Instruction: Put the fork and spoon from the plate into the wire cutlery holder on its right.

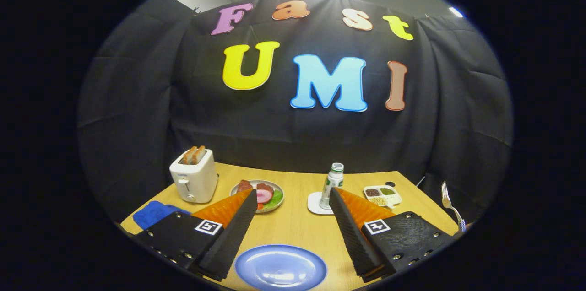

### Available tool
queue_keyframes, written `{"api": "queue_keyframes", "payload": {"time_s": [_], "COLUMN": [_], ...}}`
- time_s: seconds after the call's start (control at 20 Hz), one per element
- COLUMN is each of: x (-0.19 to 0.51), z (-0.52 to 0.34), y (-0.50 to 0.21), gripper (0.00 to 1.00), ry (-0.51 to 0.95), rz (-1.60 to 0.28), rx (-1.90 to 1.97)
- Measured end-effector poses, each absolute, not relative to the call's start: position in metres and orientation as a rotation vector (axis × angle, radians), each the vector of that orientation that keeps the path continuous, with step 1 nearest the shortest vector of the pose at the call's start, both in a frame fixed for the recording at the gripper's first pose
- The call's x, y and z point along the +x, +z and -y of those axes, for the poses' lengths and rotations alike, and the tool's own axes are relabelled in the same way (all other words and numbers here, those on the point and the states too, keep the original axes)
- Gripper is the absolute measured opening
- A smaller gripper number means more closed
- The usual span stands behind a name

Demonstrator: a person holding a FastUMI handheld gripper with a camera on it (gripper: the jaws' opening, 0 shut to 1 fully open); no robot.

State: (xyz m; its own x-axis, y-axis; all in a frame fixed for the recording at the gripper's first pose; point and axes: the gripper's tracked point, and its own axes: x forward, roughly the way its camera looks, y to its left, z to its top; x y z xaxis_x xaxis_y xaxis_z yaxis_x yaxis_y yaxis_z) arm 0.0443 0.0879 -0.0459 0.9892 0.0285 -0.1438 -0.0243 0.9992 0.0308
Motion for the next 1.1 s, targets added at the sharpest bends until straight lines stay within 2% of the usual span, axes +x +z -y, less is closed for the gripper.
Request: {"api": "queue_keyframes", "payload": {"time_s": [0.35,0.65,1.1], "x": [0.026,0.016,-0.018], "z": [-0.111,-0.141,-0.147], "y": [-0.042,0.004,-0.008], "gripper": [0.97,0.96,0.96], "ry": [0.098,0.195,0.298], "rz": [-0.127,0.038,0.001], "rx": [-0.134,-0.132,-0.125]}}
